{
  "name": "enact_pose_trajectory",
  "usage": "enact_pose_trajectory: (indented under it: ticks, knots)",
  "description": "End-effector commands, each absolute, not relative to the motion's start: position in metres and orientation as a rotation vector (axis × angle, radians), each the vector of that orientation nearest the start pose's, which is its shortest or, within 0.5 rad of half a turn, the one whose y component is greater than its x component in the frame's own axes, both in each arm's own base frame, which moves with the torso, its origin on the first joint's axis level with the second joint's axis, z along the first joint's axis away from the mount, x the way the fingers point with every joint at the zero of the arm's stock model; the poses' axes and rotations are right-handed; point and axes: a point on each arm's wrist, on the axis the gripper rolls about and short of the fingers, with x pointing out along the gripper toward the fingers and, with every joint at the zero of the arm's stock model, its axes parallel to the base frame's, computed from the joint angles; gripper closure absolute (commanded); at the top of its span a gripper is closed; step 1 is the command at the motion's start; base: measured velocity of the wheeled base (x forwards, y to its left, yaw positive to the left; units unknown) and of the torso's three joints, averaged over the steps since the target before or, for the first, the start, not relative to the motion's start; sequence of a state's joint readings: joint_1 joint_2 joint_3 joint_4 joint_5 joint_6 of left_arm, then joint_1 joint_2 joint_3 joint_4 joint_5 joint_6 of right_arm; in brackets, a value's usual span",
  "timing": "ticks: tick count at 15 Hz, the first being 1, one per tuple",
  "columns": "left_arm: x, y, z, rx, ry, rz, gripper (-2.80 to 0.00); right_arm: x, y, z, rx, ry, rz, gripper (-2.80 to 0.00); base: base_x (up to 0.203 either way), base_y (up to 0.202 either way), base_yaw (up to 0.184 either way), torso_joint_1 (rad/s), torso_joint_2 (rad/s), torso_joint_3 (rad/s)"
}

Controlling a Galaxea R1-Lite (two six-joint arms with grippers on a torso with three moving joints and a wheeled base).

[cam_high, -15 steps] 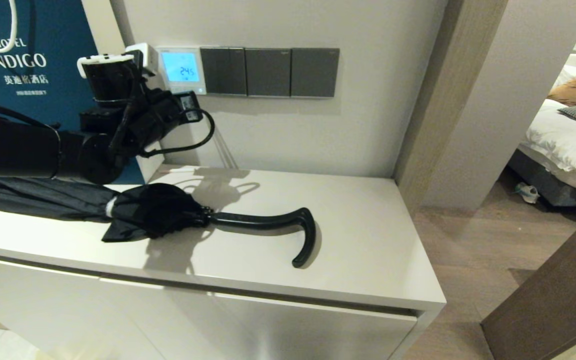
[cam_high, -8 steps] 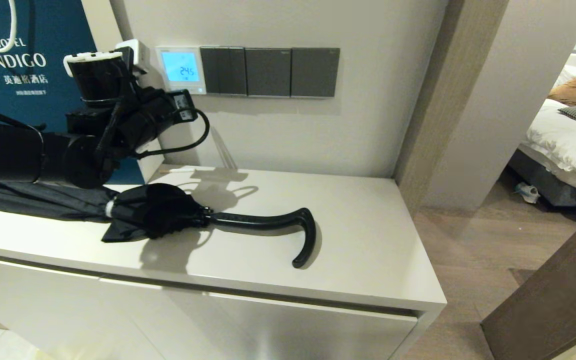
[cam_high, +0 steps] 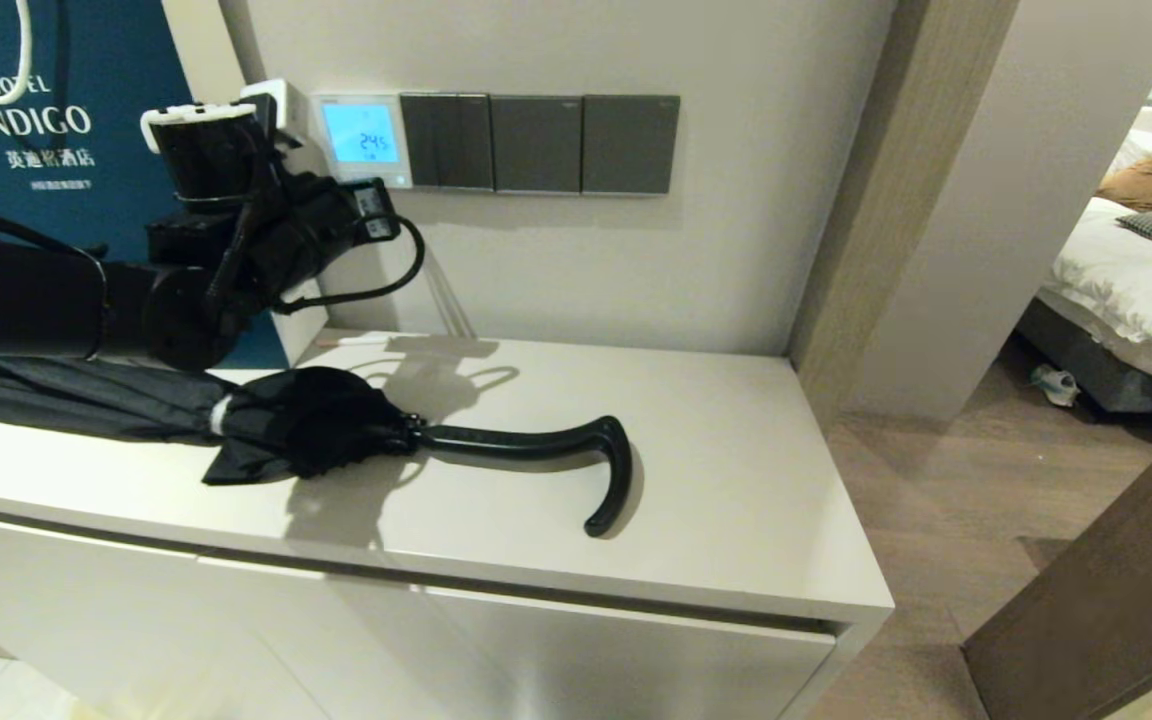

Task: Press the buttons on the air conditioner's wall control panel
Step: Press the temperature increase button

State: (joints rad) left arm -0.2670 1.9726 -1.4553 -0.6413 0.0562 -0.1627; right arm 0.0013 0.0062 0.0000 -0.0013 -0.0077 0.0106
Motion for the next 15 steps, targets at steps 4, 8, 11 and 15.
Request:
enact_pose_trajectory:
  ticks: [4, 8, 11, 15]
  knots:
    - [0.404, -0.109, 0.265, -0.184, -0.108, -0.22, 0.0, -0.022, 0.0, 0.075, 0.011, 0.008, -0.006, 0.0, 0.0, 0.0, 0.0, 0.0, 0.0, 0.0]
    - [0.402, -0.108, 0.267, -0.186, -0.112, -0.219, 0.0, -0.022, 0.0, 0.075, 0.011, 0.008, -0.006, 0.0, 0.0, 0.0, 0.0, 0.0, 0.0, 0.0]
    - [0.394, -0.106, 0.265, -0.187, -0.11, -0.219, 0.0, -0.022, 0.0, 0.075, 0.011, 0.006, -0.006, 0.0, 0.0, 0.0, 0.0, 0.0, 0.0, 0.0]
    - [0.355, -0.096, 0.267, -0.183, -0.11, -0.221, 0.0, -0.022, 0.0, 0.075, 0.011, 0.008, -0.006, 0.0, 0.0, 0.0, 0.0, 0.0, 0.0, 0.0]
